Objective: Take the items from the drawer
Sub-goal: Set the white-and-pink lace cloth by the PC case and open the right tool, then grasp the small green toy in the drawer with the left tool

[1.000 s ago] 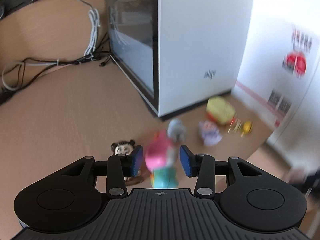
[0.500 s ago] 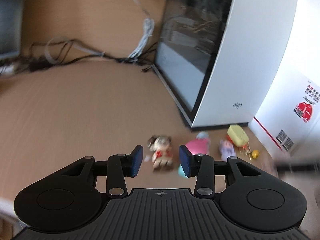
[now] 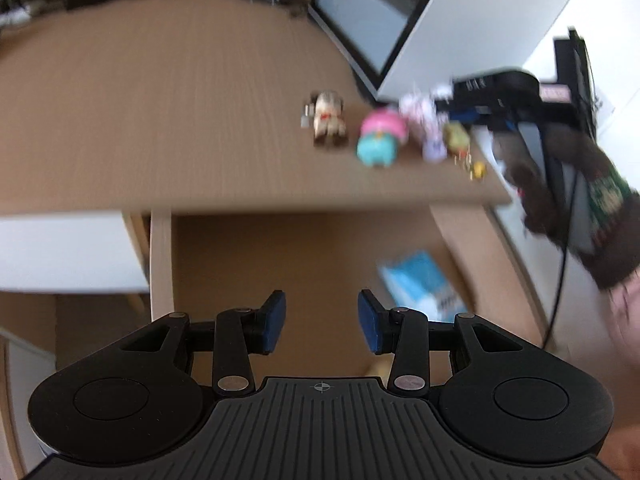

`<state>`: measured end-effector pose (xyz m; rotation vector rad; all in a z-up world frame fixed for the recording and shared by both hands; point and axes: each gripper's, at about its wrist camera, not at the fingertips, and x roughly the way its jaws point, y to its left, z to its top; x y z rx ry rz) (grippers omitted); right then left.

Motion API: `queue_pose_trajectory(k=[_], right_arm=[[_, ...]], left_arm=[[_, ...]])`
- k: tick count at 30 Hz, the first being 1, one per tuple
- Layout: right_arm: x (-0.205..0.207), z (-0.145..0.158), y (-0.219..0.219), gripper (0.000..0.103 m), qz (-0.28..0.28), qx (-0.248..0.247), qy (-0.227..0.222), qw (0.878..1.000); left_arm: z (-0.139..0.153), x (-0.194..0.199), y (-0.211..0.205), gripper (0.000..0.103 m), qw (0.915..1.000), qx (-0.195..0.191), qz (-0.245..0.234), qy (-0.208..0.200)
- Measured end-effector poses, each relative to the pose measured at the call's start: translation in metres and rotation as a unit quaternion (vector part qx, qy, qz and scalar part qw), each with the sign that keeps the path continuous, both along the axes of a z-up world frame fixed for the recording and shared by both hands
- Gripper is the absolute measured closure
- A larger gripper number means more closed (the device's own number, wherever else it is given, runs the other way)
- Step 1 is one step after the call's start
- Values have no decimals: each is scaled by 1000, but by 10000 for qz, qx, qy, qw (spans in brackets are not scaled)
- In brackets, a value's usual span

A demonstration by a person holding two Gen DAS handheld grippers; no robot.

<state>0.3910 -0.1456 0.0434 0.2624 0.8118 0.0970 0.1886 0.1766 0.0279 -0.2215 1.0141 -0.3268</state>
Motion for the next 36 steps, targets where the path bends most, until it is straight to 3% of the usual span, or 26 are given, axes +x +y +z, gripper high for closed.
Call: queue_pose_trajectory(k=[3, 6, 9, 14, 16, 19, 22, 27, 36], right_arm=[[5, -8, 6, 81, 72, -266, -53, 9996], [1, -7, 6, 59, 41, -480, -144, 9987], [-18, 8, 2, 47, 8, -448, -465, 9979], [-61, 41, -2, 37, -74, -696, -892, 9936], [-82, 51, -6, 24, -167, -604, -861, 9943], [-117, 53, -11, 22, -98, -421, -706, 9966], [-143, 41, -5, 21, -31, -533, -342, 9980], [-175, 7, -13, 21, -194, -276, 498, 9982], [-206, -27, -20, 21, -377, -32, 1149, 9927]], left_arm=[[-11, -4, 0, 59, 9996, -4, -56, 276], [-19, -5, -4, 59, 9990, 4, -150, 431], [-24, -3, -11, 59, 9982, -26, -338, 505], [-31, 7, -32, 59, 9940, -38, -844, 698], [-39, 13, -40, 59, 9891, -15, -1131, 946], [-50, 17, -50, 59, 9811, 197, -1494, 1210], [-64, 22, -58, 59, 9668, 430, -1852, 1710], [-93, 30, -54, 59, 9495, 653, -1522, 2665], [-120, 26, -60, 60, 9340, 706, -1027, 3349]])
